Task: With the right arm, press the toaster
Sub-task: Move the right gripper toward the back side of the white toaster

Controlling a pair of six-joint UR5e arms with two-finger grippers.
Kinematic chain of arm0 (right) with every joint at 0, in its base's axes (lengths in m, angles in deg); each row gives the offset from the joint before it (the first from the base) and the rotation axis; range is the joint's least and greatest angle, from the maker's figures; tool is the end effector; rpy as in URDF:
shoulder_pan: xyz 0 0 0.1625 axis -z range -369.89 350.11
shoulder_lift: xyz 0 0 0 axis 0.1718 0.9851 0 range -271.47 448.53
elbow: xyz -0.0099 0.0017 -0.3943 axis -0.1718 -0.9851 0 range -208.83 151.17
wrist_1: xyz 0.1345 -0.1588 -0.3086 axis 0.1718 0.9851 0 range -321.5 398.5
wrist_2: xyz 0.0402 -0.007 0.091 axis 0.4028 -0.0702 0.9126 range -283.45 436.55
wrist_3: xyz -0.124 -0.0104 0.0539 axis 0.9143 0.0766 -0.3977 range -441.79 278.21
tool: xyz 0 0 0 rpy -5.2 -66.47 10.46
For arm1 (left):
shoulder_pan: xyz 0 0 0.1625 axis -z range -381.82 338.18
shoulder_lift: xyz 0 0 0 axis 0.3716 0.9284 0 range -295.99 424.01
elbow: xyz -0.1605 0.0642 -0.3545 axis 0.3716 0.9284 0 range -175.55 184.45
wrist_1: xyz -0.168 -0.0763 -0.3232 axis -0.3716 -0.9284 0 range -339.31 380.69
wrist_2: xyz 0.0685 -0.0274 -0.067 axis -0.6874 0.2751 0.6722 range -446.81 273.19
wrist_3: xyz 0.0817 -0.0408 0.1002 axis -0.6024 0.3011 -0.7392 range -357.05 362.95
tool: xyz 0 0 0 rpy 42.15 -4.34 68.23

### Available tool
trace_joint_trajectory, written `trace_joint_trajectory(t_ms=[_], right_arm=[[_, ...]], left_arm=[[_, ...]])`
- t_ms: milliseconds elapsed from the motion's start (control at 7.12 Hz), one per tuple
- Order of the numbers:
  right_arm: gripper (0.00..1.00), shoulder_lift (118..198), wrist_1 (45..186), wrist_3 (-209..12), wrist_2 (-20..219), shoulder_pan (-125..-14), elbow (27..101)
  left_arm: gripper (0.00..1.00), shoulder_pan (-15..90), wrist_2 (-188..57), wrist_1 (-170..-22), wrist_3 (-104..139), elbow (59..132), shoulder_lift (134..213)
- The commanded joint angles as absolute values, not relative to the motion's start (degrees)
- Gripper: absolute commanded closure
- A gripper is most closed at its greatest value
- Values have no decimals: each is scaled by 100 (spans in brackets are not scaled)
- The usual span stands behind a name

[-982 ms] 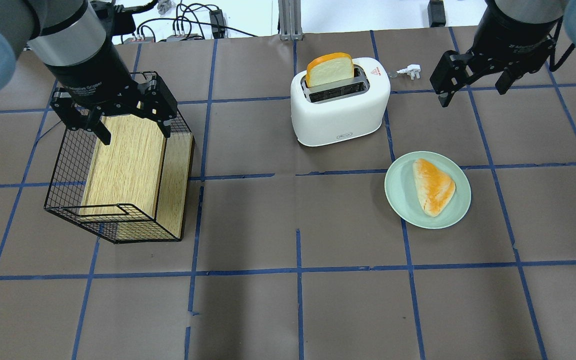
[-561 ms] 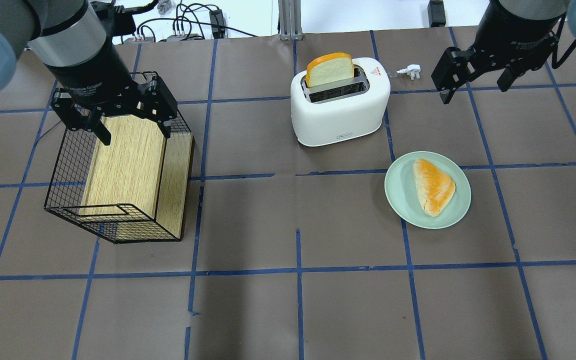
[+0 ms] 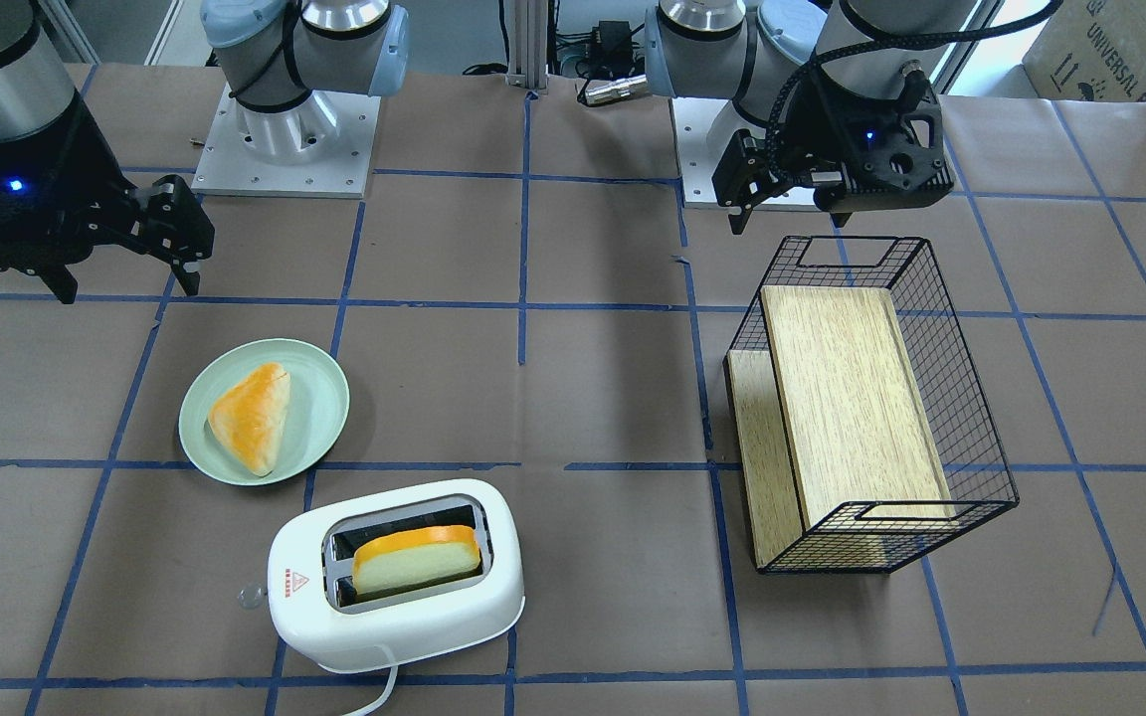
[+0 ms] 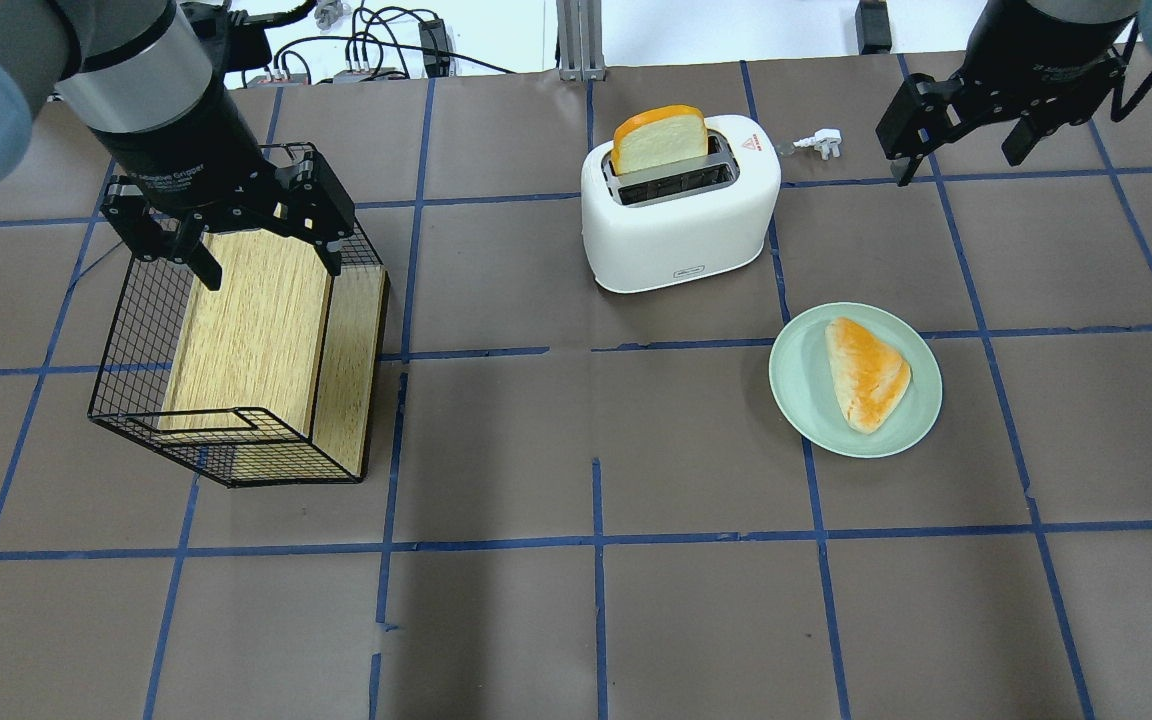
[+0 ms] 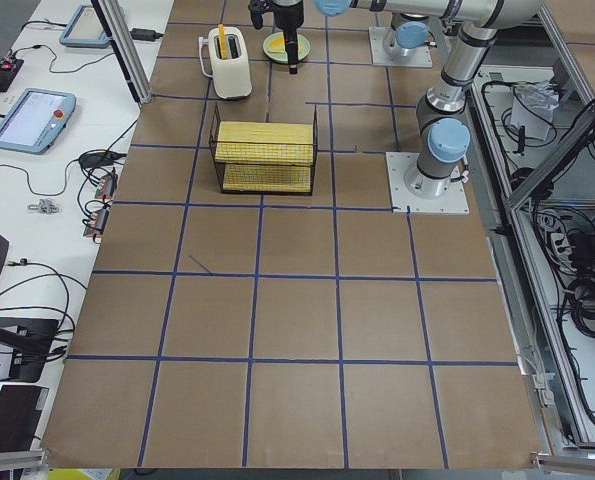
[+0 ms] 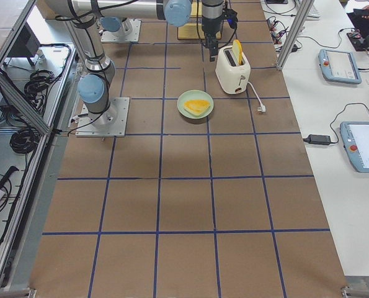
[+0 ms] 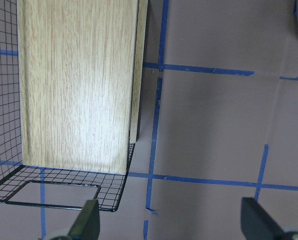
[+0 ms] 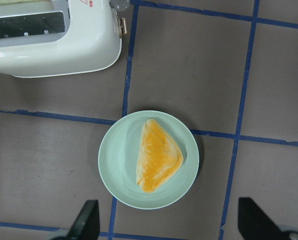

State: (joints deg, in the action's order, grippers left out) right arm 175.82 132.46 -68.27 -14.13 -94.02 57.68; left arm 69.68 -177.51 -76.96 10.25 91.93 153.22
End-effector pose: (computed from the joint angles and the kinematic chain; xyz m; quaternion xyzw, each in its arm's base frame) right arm 0.0823 -0.4877 0.4343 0.0664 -0.9969 0.0397 0.0128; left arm -0.1428 -0.4271 0.4341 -0.0504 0.9980 0.0373 0.0090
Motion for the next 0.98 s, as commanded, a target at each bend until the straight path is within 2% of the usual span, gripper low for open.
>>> trace_joint_trajectory(t_ms=[0,140,561,842], right_arm=[[91,17389,13500,-6590,-681,-9052,5696],[95,17109,13622,-6293,89,-8718,5469],[95,15784,13571,-6079,842,-8688,4275],[95,15123,13623,-6070,1220,-8750,4157]], left_arm=[[0,6968,-17751,-7695,1025,9190,15322],[0,6968,-17751,-7695,1025,9190,15322],[0,6959,-17751,-7695,1025,9190,15322],[0,6968,-17751,-7695,1025,9190,15322]])
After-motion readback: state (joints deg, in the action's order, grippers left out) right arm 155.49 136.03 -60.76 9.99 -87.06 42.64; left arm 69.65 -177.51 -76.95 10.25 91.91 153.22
